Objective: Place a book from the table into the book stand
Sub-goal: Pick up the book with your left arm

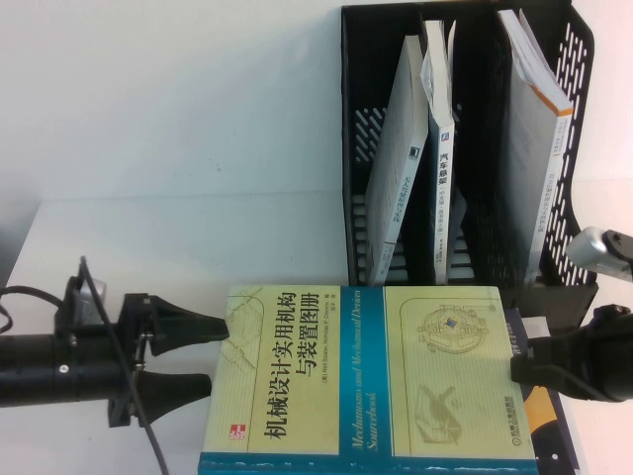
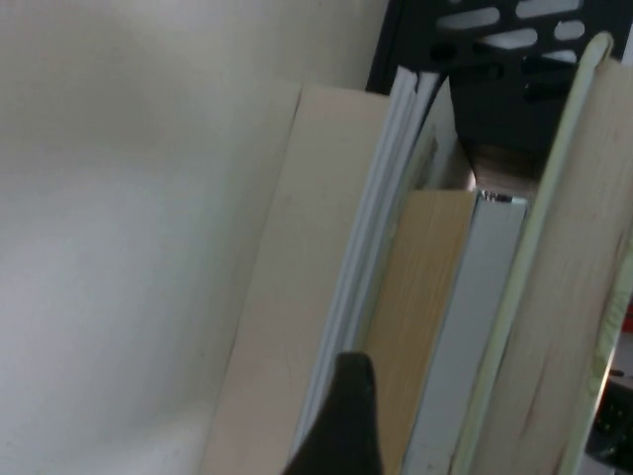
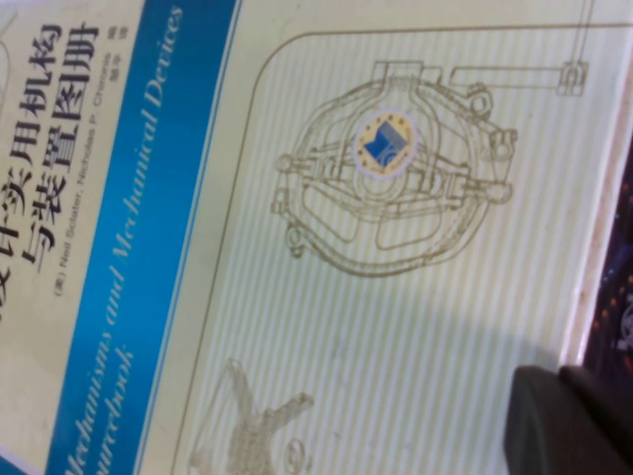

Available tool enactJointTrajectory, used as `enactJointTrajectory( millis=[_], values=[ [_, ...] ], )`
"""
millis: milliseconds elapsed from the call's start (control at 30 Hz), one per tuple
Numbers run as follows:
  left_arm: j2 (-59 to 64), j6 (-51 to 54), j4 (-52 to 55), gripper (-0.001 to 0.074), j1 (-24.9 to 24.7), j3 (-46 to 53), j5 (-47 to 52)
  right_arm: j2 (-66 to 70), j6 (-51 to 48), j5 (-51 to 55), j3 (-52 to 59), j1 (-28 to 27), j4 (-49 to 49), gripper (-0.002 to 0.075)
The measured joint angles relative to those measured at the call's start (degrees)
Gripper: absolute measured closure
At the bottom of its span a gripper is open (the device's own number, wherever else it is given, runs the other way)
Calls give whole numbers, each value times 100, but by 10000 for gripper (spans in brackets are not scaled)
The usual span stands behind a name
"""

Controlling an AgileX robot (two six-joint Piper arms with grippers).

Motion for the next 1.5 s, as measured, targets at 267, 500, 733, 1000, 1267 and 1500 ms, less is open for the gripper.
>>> enactJointTrajectory(
  millis=[267, 500, 733, 1000, 1267, 1500],
  values=[
    [-1, 525, -393, 106, -755, -11, 0, 0, -13, 23, 0, 0, 81, 723],
    [-1, 693, -333, 136, -1097, -11, -184, 17, -482, 209, 0, 0, 513, 722],
    [1, 926, -113, 326, -1161, -11, -280, 53, -597, 286, 0, 0, 556, 722],
    [1, 669, -161, 415, -1183, -11, 85, 53, -678, 140, 0, 26, 110, 722],
    [1, 204, -140, 417, -1183, -33, 134, 43, -531, -124, -10, -557, -388, 722],
    [-325, 105, -132, 461, -1211, -33, 134, 43, -503, -41, -10, -1370, -262, 722]
  ],
)
